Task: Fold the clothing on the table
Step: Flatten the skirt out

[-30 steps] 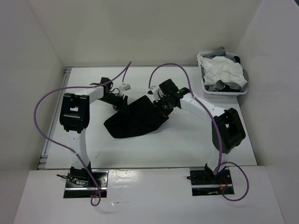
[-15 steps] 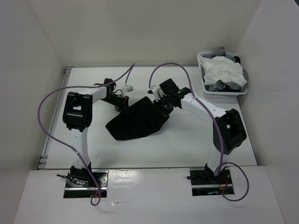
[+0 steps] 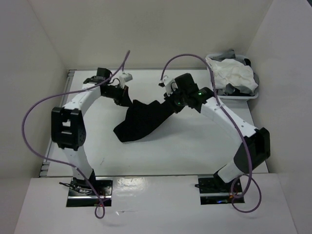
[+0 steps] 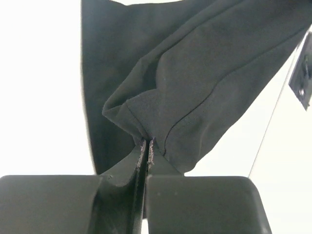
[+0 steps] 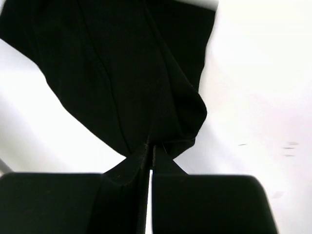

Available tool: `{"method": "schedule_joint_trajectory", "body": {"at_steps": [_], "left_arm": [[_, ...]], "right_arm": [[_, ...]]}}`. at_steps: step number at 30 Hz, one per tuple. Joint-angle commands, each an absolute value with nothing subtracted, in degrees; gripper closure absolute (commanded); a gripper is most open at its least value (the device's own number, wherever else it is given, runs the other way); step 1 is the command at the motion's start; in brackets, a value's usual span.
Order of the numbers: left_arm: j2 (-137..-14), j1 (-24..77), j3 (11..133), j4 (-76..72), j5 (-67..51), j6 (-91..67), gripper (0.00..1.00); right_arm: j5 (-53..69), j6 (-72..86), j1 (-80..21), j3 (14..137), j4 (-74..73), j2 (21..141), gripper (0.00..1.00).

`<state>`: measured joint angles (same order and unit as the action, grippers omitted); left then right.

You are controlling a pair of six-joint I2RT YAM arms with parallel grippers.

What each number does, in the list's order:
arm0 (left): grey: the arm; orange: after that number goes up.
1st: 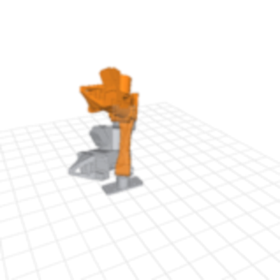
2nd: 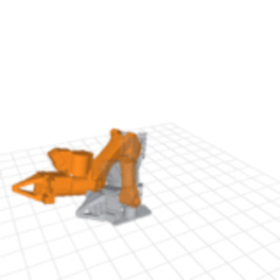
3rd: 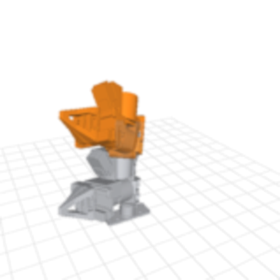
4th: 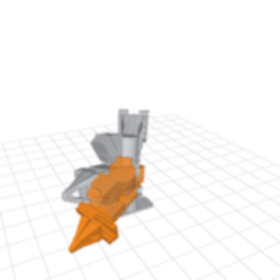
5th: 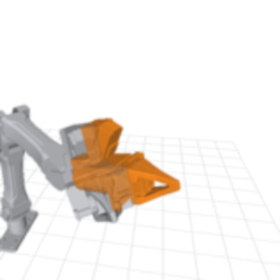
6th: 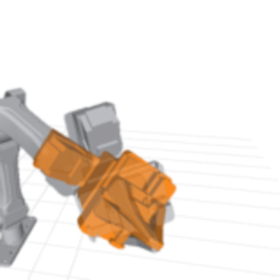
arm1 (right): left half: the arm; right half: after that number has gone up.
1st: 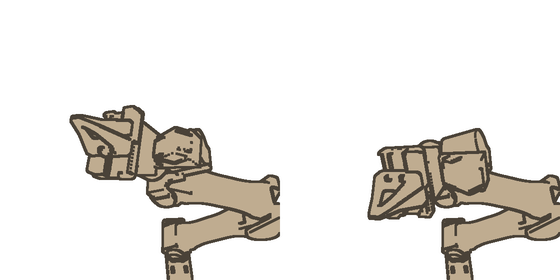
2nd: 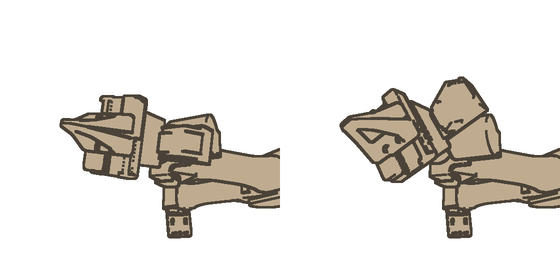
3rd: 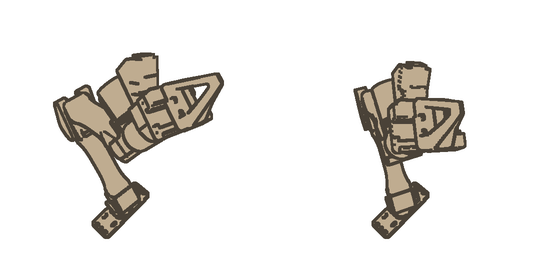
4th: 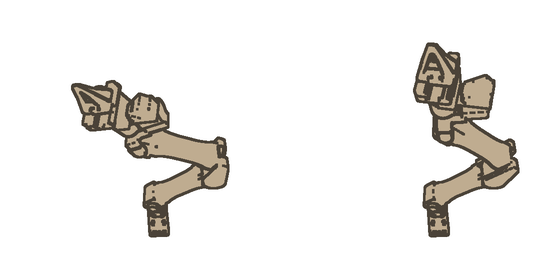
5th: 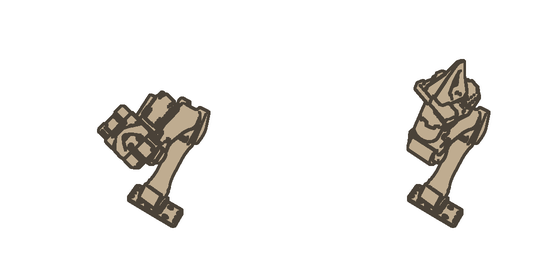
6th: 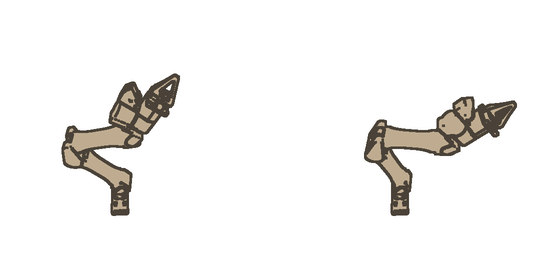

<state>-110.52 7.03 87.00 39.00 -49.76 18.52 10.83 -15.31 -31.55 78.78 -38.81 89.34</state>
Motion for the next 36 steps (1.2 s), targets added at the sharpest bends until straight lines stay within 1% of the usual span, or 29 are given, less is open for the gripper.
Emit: {"method": "schedule_joint_trajectory", "body": {"at_steps": [1, 3, 10, 16, 17, 20, 21, 25, 29, 33, 36], "left_arm": [[-97.34, 5.54, 90.35, 37.36, -50.8, 14.78, 1.0], [-93.27, 5.54, 88.69, 36.66, -50.1, 14.15, 1.0], [-73.32, 5.54, 85.08, 33.22, -44.4, 9.23, 1.0], [-56.1, 5.54, 80.87, 30.59, -42.28, 6.42, 1.0], [-52.16, 5.02, 80.86, 32.07, -42.28, 8.07, 1.0], [-47.31, 3.7, 82.0, 36.11, -45.7, 10.37, 1.0], [-46.24, 3.69, 82.0, 36.64, -46.75, 10.37, 1.0], [-42.28, 1.24, 77.01, 37.18, -51.67, 10.99, 1.0], [-41.04, 0.7, 70.24, 37.18, -52.82, 10.99, 1.0], [-41.65, 0.7, 66.9, 36.66, -54.05, 10.99, 1.0], [-43.84, 1.75, 65.66, 36.65, -54.05, 10.99, 1.0]], "right_arm": [[7.31, -16.7, -31.2, 84.72, -39.46, 80.7, 1.0], [7.29, -17.23, -31.2, 85.25, -39.46, 79.11, 1.0], [7.29, -17.23, -31.72, 85.25, -38.85, 71.9, 1.0], [17.21, -18.45, -31.73, 87.62, -41.57, 63.56, 1.0], [19.23, -18.46, -31.21, 87.63, -41.57, 61.2, 0.99], [27.22, -18.98, -29.1, 87.63, -42.88, 57.93, 0.99], [31.25, -18.98, -28.57, 87.63, -42.89, 56.01, 0.98], [38.4, -18.98, -26.46, 84.92, -43.42, 54.05, 0.97], [38.94, -18.46, -26.46, 79.9, -41.41, 53.53, 0.97], [38.94, -17.93, -26.46, 74.63, -39.21, 54.84, 0.97], [38.94, -17.32, -26.46, 73.22, -38.42, 57.03, 0.97]]}}
